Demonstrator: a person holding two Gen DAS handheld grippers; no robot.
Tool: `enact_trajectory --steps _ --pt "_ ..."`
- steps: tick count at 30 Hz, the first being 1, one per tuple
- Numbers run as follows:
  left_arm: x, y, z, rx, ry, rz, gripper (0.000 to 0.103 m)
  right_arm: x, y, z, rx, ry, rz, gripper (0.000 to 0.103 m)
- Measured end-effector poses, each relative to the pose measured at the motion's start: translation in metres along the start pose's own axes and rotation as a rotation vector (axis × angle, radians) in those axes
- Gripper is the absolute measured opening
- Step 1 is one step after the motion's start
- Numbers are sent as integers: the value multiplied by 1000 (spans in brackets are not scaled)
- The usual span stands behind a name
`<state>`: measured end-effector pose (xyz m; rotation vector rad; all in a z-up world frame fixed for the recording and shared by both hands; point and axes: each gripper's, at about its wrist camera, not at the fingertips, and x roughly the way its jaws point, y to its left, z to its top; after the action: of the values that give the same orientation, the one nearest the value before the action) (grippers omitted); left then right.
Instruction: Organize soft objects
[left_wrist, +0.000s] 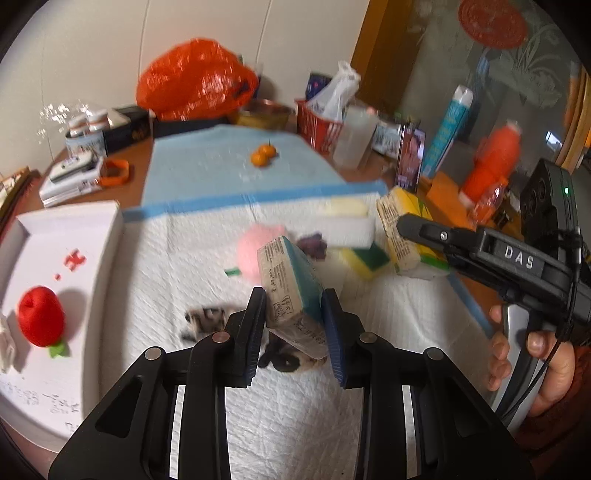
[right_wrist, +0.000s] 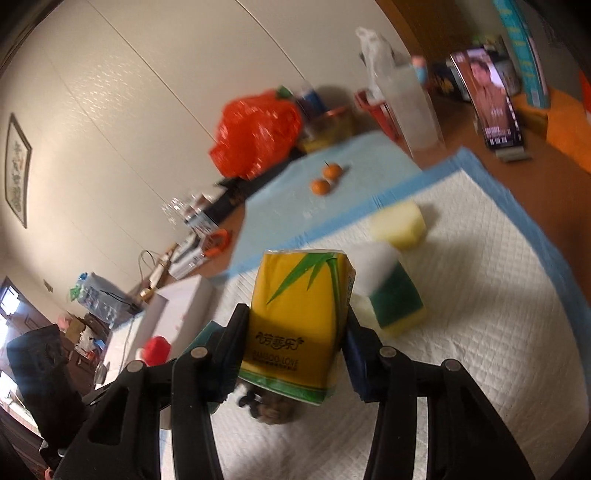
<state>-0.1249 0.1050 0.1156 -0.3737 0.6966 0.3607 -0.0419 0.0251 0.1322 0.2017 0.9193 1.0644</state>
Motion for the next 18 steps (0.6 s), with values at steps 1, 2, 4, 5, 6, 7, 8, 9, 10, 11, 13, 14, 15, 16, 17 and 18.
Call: enact_trajectory --steps 1,2,4,5,6,7,8,9,10,11,13,14,15,16,17,18 --pt "-7 1 4 -2 -20 0 30 -3 5 1 -8 -12 6 48" --pt "-16 2 7 -5 -41 -1 30 -5 9 3 -16 -21 13 48" --pt "-30 4 15 -9 -82 -1 30 -10 18 6 -44 -43 33 48" --pt "-38 5 19 -11 -104 2 30 -13 24 8 -56 -52 45 48" --pt "-47 6 23 -11 -127 3 30 -15 29 9 -64 -60 54 48" --pt "-57 8 29 -10 -154 8 30 -18 35 11 -77 -70 66 48" --pt "-65 9 33 -8 -174 12 30 -21 44 14 -97 -81 79 48" --pt "-73 10 38 -2 -195 18 30 -23 50 17 -115 -91 88 48" --pt "-84 10 46 7 -224 27 30 -26 57 20 -135 -103 96 48" --pt "-90 11 49 10 -241 32 30 -28 64 24 -149 -114 104 48" --pt "-108 13 59 16 -288 47 30 -35 79 33 -179 -146 125 48" --pt "-118 16 63 12 -313 53 30 -39 88 38 -195 -166 139 48" --pt "-123 17 64 8 -327 58 30 -43 96 41 -206 -184 151 48" --pt "-132 20 64 1 -349 67 30 -48 104 44 -217 -204 164 48" --pt "-139 23 63 -8 -368 77 30 -52 112 46 -229 -224 179 48" --pt "-144 26 62 -17 -380 85 30 -55 118 45 -236 -238 191 48"
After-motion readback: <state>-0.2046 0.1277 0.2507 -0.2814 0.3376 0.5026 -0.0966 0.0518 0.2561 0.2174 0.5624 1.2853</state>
